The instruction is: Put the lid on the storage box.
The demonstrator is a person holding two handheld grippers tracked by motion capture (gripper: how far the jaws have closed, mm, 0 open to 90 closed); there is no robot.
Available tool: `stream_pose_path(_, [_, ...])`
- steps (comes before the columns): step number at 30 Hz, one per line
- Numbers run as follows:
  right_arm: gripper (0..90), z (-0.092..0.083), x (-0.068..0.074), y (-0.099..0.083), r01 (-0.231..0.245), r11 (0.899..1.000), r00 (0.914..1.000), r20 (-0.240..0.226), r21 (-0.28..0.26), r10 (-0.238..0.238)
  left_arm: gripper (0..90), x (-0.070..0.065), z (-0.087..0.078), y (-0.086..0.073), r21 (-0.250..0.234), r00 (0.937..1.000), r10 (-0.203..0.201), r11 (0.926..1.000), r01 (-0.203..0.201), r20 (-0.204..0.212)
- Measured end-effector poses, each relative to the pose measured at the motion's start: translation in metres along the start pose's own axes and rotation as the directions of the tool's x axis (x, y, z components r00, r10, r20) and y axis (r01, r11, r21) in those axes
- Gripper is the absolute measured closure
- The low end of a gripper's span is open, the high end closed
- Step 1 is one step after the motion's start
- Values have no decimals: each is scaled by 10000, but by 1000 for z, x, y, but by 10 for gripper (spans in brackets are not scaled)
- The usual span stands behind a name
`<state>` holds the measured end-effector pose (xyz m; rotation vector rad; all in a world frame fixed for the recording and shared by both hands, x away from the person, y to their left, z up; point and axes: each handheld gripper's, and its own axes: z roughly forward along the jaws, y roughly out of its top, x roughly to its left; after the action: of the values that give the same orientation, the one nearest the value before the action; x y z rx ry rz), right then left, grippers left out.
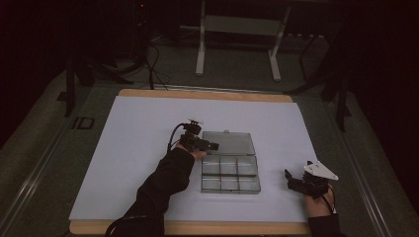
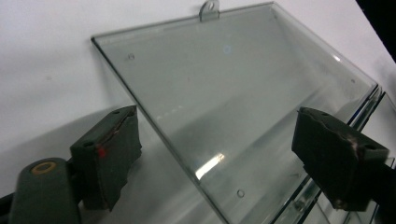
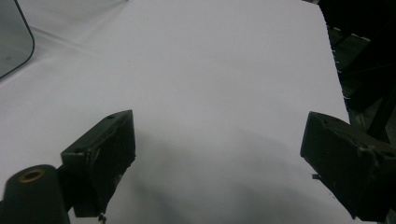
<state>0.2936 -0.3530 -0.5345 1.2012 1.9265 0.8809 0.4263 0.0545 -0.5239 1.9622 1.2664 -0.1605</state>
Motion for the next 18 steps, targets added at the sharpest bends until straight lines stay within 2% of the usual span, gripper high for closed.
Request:
stream_pose_path(1, [101, 0, 0, 0, 3, 10000, 10000, -2, 1, -3, 212, 0, 1, -1, -30, 9999, -8, 10000, 8, 148])
stream_pose_path(5, [101, 0, 0, 0, 43, 10000, 10000, 9, 26, -43, 233, 2, 0, -1, 27, 9996, -46, 10000, 45, 287])
stream_pose_path(8, [101, 0, 1, 0, 66, 10000, 10000, 35, 49, -66, 303, 7, -1, -3, 13, 9957, -387, 9992, 387, 846])
stream_pose_path(9, [101, 1, 1, 0, 67, 10000, 10000, 25, 60, -67, 313, 8, -2, -4, -33, 9951, -359, 9993, 363, 924])
stream_pose_path(12, [101, 1, 1, 0, 50, 10000, 10000, 49, 51, -50, 375, 8, -5, -4, -279, 9944, -125, 9995, 155, 1050])
stream_pose_path(17, [101, 1, 1, 1, 57, 9999, 10000, 61, 128, -58, 487, 4, -15, -4, -734, 9945, 634, 9957, -573, 832])
stream_pose_path(18, [101, 2, 1, 1, 103, 9998, 9999, -92, 172, -101, 537, 4, -18, -4, -754, 9938, 742, 9948, -679, 832])
